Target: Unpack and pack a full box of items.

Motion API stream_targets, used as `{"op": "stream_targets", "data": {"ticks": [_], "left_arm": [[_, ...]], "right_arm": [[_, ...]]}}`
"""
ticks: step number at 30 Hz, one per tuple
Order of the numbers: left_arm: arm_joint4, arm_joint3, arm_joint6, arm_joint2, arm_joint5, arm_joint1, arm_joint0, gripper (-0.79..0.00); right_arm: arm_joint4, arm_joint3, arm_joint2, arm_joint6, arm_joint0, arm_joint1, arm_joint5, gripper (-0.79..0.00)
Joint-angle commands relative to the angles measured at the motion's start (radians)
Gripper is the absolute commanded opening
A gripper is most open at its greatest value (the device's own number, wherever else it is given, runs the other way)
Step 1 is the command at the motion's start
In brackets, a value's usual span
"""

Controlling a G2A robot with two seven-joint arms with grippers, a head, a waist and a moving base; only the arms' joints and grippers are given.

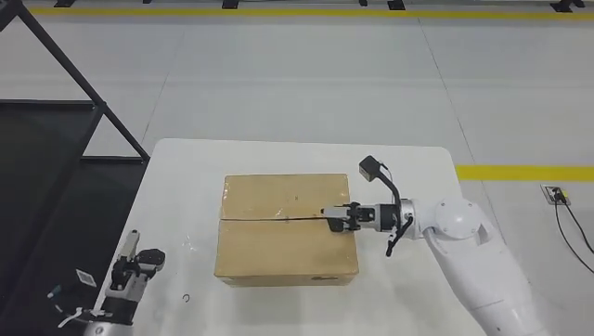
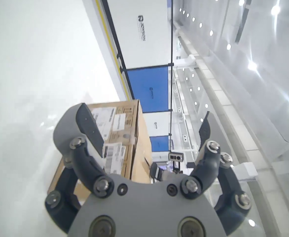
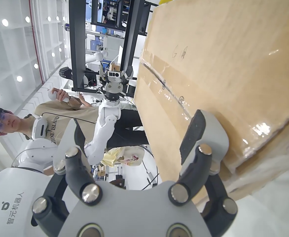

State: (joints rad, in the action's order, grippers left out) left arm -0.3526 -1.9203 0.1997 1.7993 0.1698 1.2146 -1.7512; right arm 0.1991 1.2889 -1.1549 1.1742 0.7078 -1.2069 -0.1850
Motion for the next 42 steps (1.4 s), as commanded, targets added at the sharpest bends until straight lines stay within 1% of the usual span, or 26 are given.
{"op": "stream_targets", "data": {"ticks": [1,4,12,13,14,15,17,19,21,24,26,27,29,32,34,35,37,42], "left_arm": [[-0.003,0.012,0.045,0.034,-0.019,-0.004,-0.009,0.000],[0.062,0.001,0.060,0.036,-0.079,-0.007,-0.020,0.000],[0.062,0.001,0.060,0.036,-0.079,-0.007,-0.020,0.000],[0.087,0.000,0.049,0.040,-0.075,-0.008,-0.018,0.000],[0.181,-0.002,0.003,0.038,-0.065,-0.009,-0.014,0.000],[0.254,-0.002,-0.034,0.016,-0.064,-0.008,-0.009,0.000],[0.341,-0.001,-0.049,-0.018,-0.058,-0.007,0.005,0.000],[0.508,0.001,-0.100,-0.034,-0.043,-0.009,0.010,0.000],[0.670,0.002,-0.124,-0.065,-0.005,-0.011,0.006,0.000],[0.938,0.035,-0.180,-0.084,0.010,-0.016,0.021,0.000],[1.135,0.067,-0.211,-0.114,0.025,-0.020,0.033,0.000],[1.213,0.085,-0.230,-0.126,0.021,-0.022,0.041,0.000],[1.388,0.122,-0.284,-0.149,-0.014,-0.023,0.059,0.000],[1.566,0.168,-0.369,-0.186,-0.062,-0.023,0.088,0.000],[1.599,0.197,-0.403,-0.203,-0.094,-0.020,0.099,0.000],[1.573,0.200,-0.400,-0.207,-0.106,-0.017,0.102,0.000],[1.573,0.200,-0.400,-0.207,-0.106,-0.017,0.102,0.000],[1.573,0.200,-0.400,-0.207,-0.106,-0.017,0.102,0.000]], "right_arm": [[-0.012,0.006,0.003,-0.014,0.000,0.001,0.006,0.000],[-0.033,0.014,0.006,-0.036,0.000,0.002,0.012,0.000],[-0.033,0.014,0.006,-0.036,0.000,0.002,0.012,0.000],[-0.033,0.014,0.006,-0.036,0.000,0.002,0.012,0.000],[-0.033,0.014,0.006,-0.036,0.000,0.002,0.012,0.000],[-0.032,0.015,0.006,-0.042,0.004,0.002,0.013,0.000],[-0.020,0.033,0.008,-0.063,0.019,0.001,0.009,0.000],[-0.017,0.038,0.005,-0.075,0.025,0.003,0.008,0.000],[-0.011,0.039,0.004,-0.073,0.028,0.004,0.006,0.000],[-0.002,0.040,0.003,-0.069,0.035,0.006,-0.004,0.000],[0.003,0.042,0.002,-0.068,0.040,0.007,-0.010,0.000],[0.005,0.045,0.002,-0.066,0.042,0.008,-0.013,0.000],[0.006,0.050,0.002,-0.066,0.045,0.009,-0.018,0.000],[0.006,0.056,0.001,-0.064,0.050,0.011,-0.020,0.000],[0.006,0.058,0.002,-0.062,0.051,0.013,-0.015,0.000],[-0.002,0.060,0.004,-0.062,0.049,0.014,-0.006,0.000],[-0.030,0.066,0.008,-0.070,0.047,0.015,0.006,0.000],[-0.030,0.066,0.008,-0.070,0.047,0.015,0.006,0.000]]}}
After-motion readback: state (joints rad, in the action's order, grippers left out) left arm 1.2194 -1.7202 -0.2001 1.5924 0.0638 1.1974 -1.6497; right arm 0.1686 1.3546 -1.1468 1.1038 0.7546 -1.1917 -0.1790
